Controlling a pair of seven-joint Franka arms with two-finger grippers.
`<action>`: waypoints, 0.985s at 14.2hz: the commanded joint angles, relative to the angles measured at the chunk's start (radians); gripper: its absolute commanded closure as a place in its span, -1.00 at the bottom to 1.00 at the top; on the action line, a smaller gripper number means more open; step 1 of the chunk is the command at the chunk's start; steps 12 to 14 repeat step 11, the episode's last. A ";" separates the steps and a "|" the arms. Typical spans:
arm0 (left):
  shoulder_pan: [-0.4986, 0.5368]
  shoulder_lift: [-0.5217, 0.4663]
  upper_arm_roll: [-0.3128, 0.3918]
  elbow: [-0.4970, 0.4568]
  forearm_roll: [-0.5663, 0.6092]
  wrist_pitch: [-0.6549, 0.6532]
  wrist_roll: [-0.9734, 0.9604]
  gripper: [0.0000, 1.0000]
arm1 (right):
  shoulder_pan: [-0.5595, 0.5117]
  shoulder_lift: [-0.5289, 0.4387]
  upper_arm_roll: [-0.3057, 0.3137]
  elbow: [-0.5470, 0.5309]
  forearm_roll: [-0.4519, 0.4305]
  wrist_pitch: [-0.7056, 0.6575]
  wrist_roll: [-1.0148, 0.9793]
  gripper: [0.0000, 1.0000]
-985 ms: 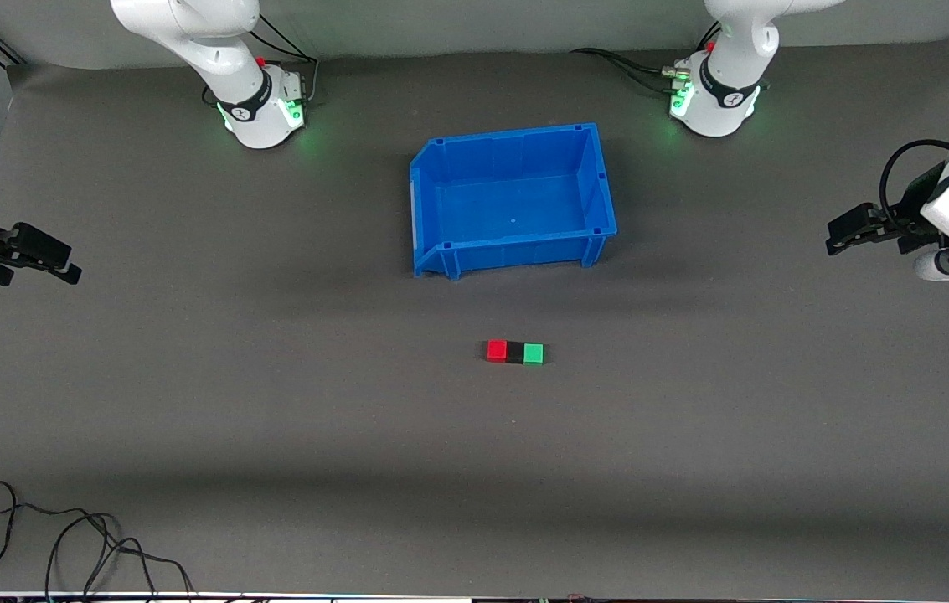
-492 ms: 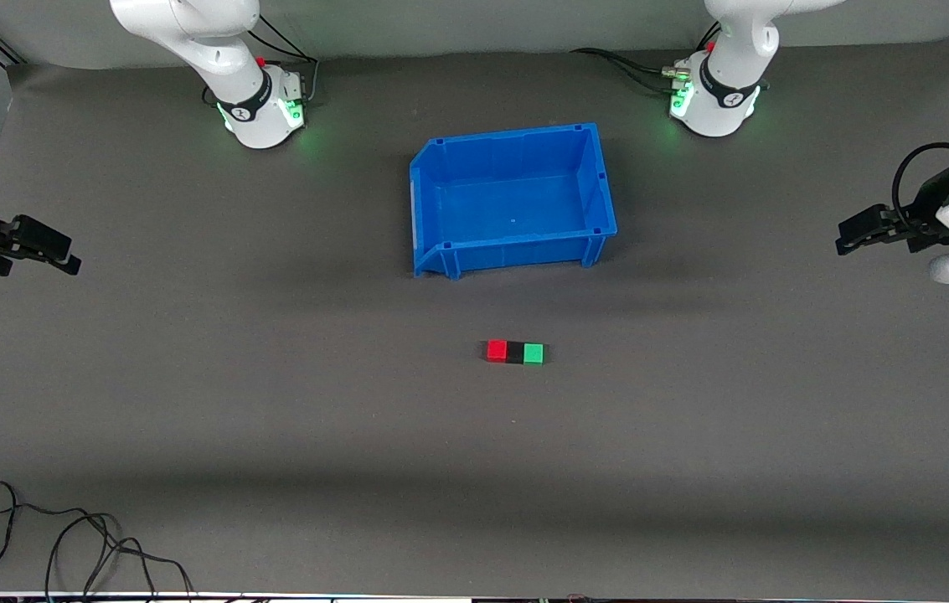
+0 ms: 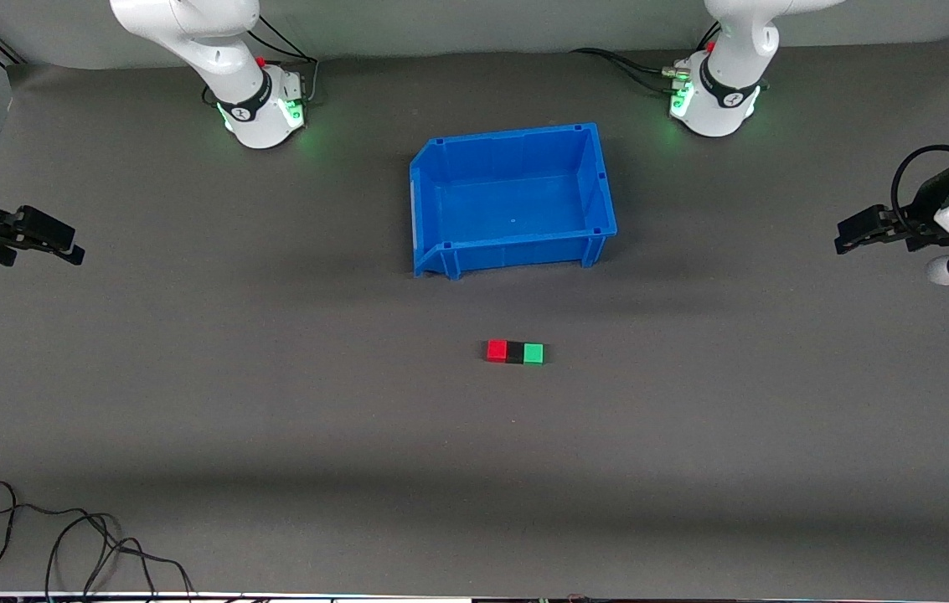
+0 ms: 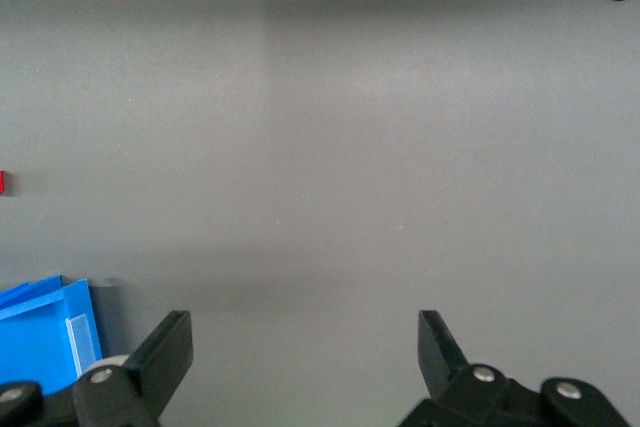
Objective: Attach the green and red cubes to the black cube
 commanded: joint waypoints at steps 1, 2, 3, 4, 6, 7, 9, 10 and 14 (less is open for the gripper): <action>-0.003 0.004 0.001 0.016 0.014 -0.033 0.006 -1.00 | 0.015 -0.020 -0.013 -0.017 -0.019 0.003 -0.007 -1.00; -0.003 0.004 0.001 0.016 0.014 -0.034 0.004 -1.00 | 0.015 -0.021 -0.013 -0.019 -0.016 0.000 -0.005 -1.00; -0.003 0.004 0.001 0.018 0.014 -0.034 0.004 -1.00 | 0.015 -0.020 -0.013 -0.014 -0.016 -0.014 -0.005 -1.00; -0.003 0.004 0.001 0.018 0.014 -0.034 0.001 -1.00 | 0.015 -0.016 -0.013 -0.011 -0.015 -0.022 -0.005 -1.00; -0.001 0.006 0.001 0.018 0.014 -0.034 0.001 -1.00 | 0.017 -0.016 -0.013 -0.008 -0.015 -0.022 -0.005 -1.00; -0.001 0.006 0.001 0.018 0.014 -0.034 0.001 -1.00 | 0.017 -0.015 -0.013 -0.010 -0.015 -0.022 -0.005 -1.00; 0.000 0.006 0.001 0.019 0.014 -0.033 0.003 -1.00 | 0.017 -0.015 -0.013 -0.008 -0.015 -0.022 -0.005 -1.00; -0.001 0.006 0.001 0.019 0.014 -0.033 0.001 -1.00 | 0.017 -0.016 -0.013 -0.008 -0.015 -0.022 -0.005 -1.00; -0.001 0.006 0.001 0.019 0.014 -0.034 0.001 -1.00 | 0.017 -0.016 -0.013 -0.008 -0.015 -0.022 -0.005 -1.00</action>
